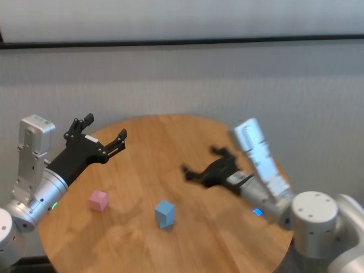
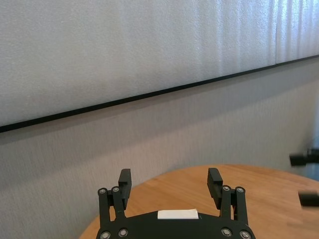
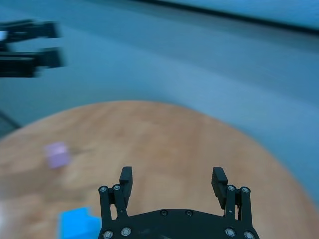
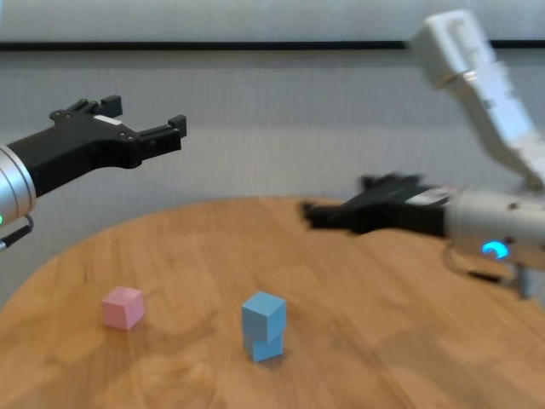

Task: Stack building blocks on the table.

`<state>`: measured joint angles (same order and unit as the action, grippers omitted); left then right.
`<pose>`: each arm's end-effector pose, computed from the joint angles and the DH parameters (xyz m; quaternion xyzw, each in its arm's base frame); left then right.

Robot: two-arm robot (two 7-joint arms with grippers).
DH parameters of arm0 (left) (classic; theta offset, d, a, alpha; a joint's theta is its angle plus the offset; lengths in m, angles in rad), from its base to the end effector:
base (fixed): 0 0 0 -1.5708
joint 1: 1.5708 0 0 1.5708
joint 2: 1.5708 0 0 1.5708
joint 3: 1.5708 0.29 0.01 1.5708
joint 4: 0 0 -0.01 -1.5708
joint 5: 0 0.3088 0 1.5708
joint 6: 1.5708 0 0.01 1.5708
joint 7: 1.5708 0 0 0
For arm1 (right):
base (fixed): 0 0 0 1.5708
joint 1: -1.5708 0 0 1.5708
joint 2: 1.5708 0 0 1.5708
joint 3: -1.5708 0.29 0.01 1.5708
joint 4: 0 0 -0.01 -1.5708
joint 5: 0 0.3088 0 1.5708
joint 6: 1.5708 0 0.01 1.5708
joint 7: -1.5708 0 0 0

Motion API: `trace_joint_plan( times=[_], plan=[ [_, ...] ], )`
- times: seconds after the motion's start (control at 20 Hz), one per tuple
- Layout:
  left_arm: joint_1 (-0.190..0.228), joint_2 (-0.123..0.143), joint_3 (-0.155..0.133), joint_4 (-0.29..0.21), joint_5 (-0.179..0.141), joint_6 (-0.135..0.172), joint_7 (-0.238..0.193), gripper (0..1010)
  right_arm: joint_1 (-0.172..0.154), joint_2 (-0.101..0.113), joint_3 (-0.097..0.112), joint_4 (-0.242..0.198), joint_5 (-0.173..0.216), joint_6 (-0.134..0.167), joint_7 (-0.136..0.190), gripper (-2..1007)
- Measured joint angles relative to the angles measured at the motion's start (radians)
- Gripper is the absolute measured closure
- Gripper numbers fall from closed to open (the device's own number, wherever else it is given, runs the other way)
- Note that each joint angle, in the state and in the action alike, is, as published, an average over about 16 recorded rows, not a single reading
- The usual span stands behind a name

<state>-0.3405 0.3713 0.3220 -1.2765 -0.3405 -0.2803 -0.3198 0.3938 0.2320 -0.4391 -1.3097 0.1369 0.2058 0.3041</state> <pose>0.4128 0.0499 -0.2765 -0.0345 -0.1186 0.4996 0.8574 0.4181 0.0422 -0.2642 -0.1455 -0.0161 -0.4501 0.8809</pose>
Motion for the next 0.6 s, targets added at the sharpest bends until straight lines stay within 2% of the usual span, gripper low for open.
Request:
trace_joint_plan(
  times=[0.15, 0.3, 0.45, 0.6],
  plan=[
    [0.002, 0.002, 0.0, -0.004, -0.003, 0.007, -0.005, 10, -0.003, 0.011, 0.023, 0.005, -0.015, -0.032, -0.03, 4],
    [0.01, 0.007, -0.003, -0.021, -0.013, 0.035, -0.013, 10, -0.003, 0.019, 0.04, 0.013, -0.03, -0.053, -0.053, 4],
    [0.031, 0.016, -0.01, -0.058, -0.03, 0.083, -0.013, 10, -0.002, 0.024, 0.049, 0.021, -0.042, -0.064, -0.066, 4],
    [0.067, 0.028, -0.022, -0.116, -0.046, 0.149, -0.003, 10, -0.001, 0.025, 0.051, 0.025, -0.047, -0.067, -0.069, 4]
  ],
)
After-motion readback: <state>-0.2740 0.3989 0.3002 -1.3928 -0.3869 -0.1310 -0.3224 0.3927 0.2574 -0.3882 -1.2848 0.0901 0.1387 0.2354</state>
